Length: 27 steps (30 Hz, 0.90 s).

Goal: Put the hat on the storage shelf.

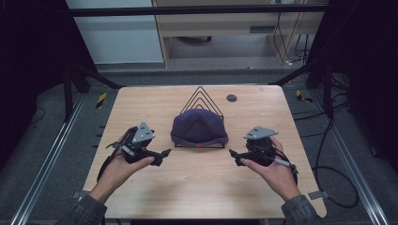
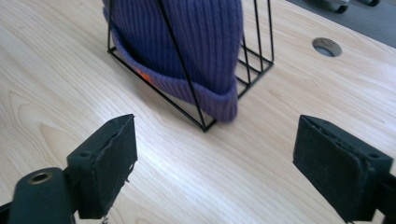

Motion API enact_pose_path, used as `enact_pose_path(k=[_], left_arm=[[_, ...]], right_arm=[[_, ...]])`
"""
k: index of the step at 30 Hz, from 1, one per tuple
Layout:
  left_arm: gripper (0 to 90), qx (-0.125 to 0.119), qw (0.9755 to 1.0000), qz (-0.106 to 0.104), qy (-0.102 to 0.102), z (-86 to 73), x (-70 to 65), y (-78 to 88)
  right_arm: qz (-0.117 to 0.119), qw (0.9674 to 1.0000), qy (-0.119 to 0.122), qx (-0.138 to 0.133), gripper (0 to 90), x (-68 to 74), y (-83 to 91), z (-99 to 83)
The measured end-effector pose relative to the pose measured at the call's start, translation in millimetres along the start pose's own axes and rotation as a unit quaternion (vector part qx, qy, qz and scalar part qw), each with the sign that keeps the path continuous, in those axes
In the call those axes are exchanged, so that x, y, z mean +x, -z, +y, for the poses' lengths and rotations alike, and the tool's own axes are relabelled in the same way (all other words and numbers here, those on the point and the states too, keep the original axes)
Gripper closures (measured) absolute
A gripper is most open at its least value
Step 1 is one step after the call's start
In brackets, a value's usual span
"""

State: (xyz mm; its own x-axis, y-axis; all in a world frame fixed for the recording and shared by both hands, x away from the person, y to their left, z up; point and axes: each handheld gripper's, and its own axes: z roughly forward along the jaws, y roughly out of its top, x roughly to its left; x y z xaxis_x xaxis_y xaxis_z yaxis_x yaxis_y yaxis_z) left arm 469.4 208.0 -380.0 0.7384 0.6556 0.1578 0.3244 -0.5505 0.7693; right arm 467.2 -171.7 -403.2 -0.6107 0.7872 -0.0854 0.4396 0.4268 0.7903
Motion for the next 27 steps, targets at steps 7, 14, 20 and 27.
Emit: enact_pose_path(k=[7,14,20,27], left_arm=[[9.9,0.024,0.9994,0.019,0.018,-34.6,6.5,5.3],[7.9,0.044,0.9977,0.030,0.042,-66.1,20.8,7.9],[5.7,0.056,0.9968,0.026,0.051,-83.9,29.8,6.0],[5.8,0.072,0.9946,0.032,0.068,-102.1,40.0,-6.0]], right_arm=[[-0.015,0.9997,-0.019,0.009,8.9,-16.9,10.3,-32.8],[-0.019,0.9988,-0.041,0.021,7.5,-31.0,14.2,-61.2],[-0.020,0.9976,-0.053,0.040,8.8,-39.4,11.8,-73.0],[-0.026,0.9953,-0.062,0.069,11.0,-48.9,1.2,-84.7]])
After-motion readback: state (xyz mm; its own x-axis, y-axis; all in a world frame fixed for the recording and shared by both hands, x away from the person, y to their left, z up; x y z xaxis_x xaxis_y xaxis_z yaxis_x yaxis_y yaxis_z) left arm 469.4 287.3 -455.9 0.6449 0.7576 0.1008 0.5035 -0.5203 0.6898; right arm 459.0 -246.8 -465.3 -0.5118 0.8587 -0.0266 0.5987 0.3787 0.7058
